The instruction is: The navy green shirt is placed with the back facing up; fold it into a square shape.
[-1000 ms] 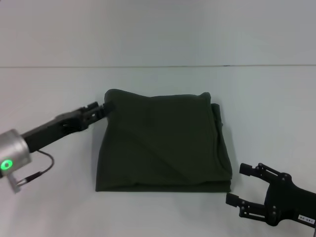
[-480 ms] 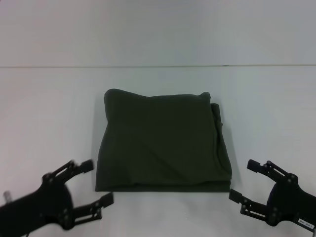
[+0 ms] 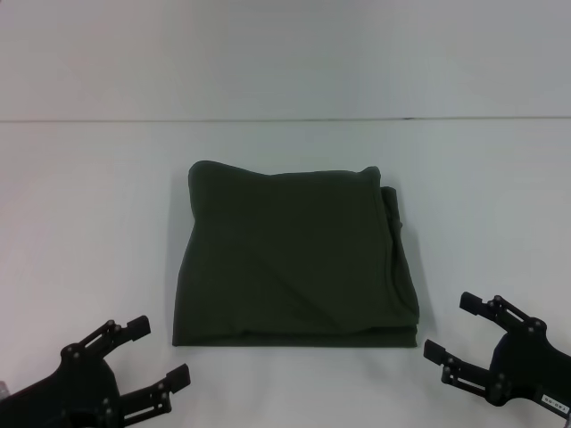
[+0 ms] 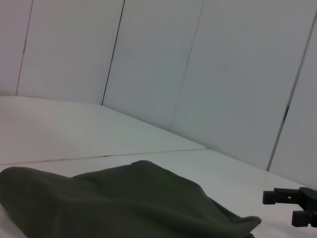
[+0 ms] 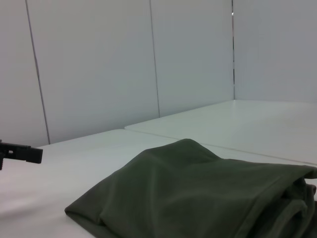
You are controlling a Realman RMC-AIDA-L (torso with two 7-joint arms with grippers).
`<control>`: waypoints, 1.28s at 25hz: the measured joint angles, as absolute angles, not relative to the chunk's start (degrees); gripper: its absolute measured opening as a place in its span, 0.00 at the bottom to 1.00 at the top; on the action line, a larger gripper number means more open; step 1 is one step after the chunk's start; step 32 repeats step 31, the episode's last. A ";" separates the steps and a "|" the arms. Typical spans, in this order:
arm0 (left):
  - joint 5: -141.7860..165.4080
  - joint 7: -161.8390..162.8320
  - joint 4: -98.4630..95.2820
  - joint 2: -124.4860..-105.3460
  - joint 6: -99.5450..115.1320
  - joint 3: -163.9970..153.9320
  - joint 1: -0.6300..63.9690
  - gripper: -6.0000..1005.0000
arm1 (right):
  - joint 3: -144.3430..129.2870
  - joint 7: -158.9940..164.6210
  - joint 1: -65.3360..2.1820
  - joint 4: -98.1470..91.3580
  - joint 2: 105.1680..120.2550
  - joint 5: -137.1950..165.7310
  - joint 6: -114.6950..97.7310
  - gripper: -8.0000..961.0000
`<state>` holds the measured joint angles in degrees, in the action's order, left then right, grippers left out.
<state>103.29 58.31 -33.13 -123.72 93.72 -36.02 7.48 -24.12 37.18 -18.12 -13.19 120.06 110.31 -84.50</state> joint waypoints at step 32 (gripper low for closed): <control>102.56 58.18 -32.58 -123.93 94.22 -34.89 8.64 0.95 | -23.82 37.09 -18.65 -13.00 120.06 110.30 -85.98 0.96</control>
